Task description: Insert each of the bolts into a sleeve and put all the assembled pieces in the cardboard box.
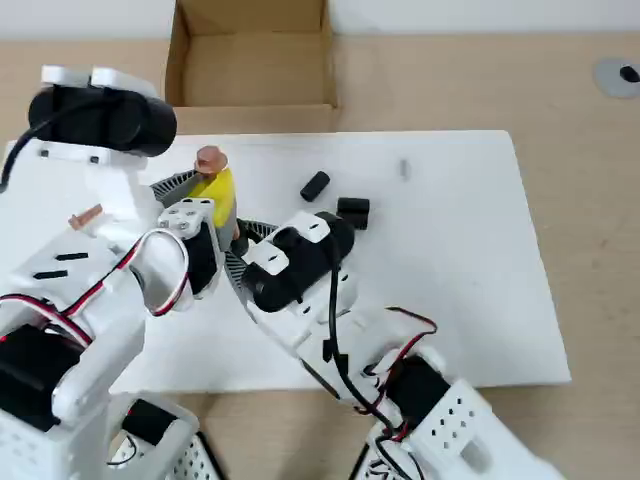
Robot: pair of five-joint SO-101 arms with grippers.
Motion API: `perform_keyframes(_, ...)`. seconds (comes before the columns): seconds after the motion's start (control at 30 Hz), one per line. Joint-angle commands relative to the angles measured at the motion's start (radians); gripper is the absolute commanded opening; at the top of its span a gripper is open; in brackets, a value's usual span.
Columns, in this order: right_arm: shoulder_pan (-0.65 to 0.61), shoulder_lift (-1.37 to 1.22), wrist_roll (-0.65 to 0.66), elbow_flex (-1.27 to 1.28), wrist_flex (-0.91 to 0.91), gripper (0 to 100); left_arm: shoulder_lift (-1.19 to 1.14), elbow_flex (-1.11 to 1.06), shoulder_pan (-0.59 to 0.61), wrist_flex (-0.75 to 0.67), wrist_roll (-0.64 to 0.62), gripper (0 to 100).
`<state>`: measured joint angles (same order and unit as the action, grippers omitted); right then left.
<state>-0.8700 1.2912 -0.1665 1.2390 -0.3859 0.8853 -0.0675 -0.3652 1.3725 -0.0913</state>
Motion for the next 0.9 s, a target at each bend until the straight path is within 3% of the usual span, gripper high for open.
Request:
perform_keyframes(0.0, -0.010, 0.015, -0.002, -0.004, 0.032, 1.0, 0.010, 0.002, 0.012, -0.021, 0.005, 1)
perform_keyframes(0.87, -0.010, 0.015, -0.002, -0.004, 0.035, 1.0, 0.010, -0.058, 0.012, -0.048, 0.000, 1)
